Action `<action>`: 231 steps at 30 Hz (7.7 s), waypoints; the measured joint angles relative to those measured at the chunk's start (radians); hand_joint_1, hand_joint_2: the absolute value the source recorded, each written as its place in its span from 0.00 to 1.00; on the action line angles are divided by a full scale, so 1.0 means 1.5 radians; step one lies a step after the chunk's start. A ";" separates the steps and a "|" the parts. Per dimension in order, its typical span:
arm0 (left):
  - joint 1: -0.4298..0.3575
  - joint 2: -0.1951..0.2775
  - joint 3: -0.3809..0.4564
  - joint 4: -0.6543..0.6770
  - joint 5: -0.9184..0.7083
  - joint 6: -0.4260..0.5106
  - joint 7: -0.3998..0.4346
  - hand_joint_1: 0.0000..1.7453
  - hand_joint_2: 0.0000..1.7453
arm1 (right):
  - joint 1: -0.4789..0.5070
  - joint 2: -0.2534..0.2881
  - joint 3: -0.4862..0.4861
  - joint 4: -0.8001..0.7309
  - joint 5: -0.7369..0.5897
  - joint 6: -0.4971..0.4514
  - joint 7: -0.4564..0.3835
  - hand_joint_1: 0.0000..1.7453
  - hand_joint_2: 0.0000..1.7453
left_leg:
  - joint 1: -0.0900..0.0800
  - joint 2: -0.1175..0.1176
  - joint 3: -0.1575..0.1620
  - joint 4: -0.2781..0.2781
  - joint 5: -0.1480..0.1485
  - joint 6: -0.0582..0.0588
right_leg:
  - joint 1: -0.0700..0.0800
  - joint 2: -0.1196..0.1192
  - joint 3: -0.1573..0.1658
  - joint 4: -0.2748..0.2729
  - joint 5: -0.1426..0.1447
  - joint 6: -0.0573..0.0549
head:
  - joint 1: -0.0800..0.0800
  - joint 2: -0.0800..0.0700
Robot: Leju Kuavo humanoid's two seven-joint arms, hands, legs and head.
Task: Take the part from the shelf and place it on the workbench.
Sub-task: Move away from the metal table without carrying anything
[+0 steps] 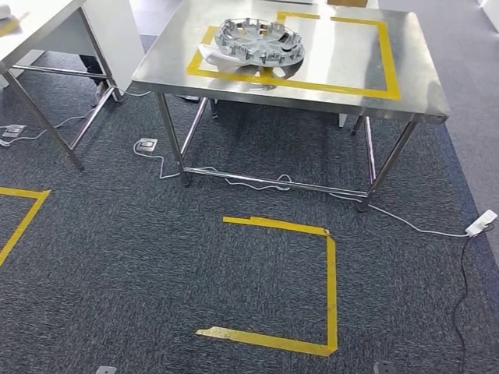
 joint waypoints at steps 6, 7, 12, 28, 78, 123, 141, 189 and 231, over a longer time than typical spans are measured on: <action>0.001 0.000 0.000 0.000 -0.002 0.003 0.000 0.00 0.00 | -0.003 0.000 -0.016 0.000 -0.005 0.003 -0.004 0.00 0.00 | -0.008 0.000 -0.008 0.005 0.007 -0.003 | 0.002 0.000 0.083 -0.150 0.080 -0.009 | 0.000 0.000; 0.001 0.001 0.000 0.000 -0.002 0.003 0.000 0.00 0.00 | -0.004 0.000 -0.018 0.000 -0.006 0.003 -0.005 0.00 0.00 | -0.009 0.000 -0.010 0.008 0.006 -0.003 | 0.002 0.000 0.093 -0.173 0.084 -0.010 | -0.001 0.000; 0.002 0.002 0.000 0.000 -0.002 0.003 0.001 0.00 0.00 | -0.002 0.001 -0.022 0.000 -0.008 0.003 -0.005 0.00 0.00 | -0.009 0.000 -0.015 0.010 0.011 0.001 | 0.005 0.000 0.091 -0.181 0.084 -0.012 | -0.001 0.000; 0.001 0.000 0.000 0.000 -0.001 -0.026 -0.021 0.00 0.00 | 0.003 0.001 -0.029 0.002 -0.014 0.026 -0.008 0.00 0.00 | -0.007 0.000 -0.018 0.009 0.014 -0.009 | 0.006 -0.001 0.088 -0.179 0.085 -0.015 | -0.001 0.000; 0.016 -0.001 0.003 0.002 0.005 -0.034 -0.008 0.00 0.00 | 0.014 0.000 0.001 0.008 0.057 -0.047 -0.034 0.00 0.00 | -0.004 0.006 -0.025 0.021 0.002 0.000 | -0.008 -0.018 0.053 -0.076 0.015 0.004 | -0.002 0.000; 0.022 0.001 0.004 0.005 0.004 -0.038 0.002 0.00 0.00 | 0.021 -0.005 0.061 0.011 0.117 -0.025 -0.032 0.00 0.00 | 0.002 -0.049 -0.042 0.066 -0.034 -0.032 | -0.008 0.020 0.069 -0.168 0.096 -0.026 | -0.004 0.000; 0.016 0.003 0.004 0.006 0.003 -0.040 0.006 0.00 0.00 | 0.021 -0.003 0.065 0.012 0.121 -0.026 -0.012 0.00 0.00 | 0.008 0.015 -0.023 0.022 -0.004 -0.015 | -0.004 -0.034 0.050 -0.073 0.019 0.003 | -0.001 0.000; 0.019 0.003 0.007 0.007 0.003 -0.045 0.016 0.00 0.00 | 0.022 0.001 0.092 0.015 0.160 -0.046 -0.001 0.00 0.00 | 0.009 -0.010 -0.117 0.212 -0.086 -0.047 | -0.009 -0.019 0.072 -0.155 0.079 -0.025 | -0.005 0.000; 0.023 0.005 0.015 0.009 0.001 -0.052 0.018 0.00 0.00 | 0.012 0.003 0.116 0.014 0.184 -0.052 0.007 0.00 0.00 | -0.001 0.011 -0.024 0.013 0.007 -0.007 | 0.004 -0.040 0.076 -0.114 0.025 -0.008 | -0.002 0.000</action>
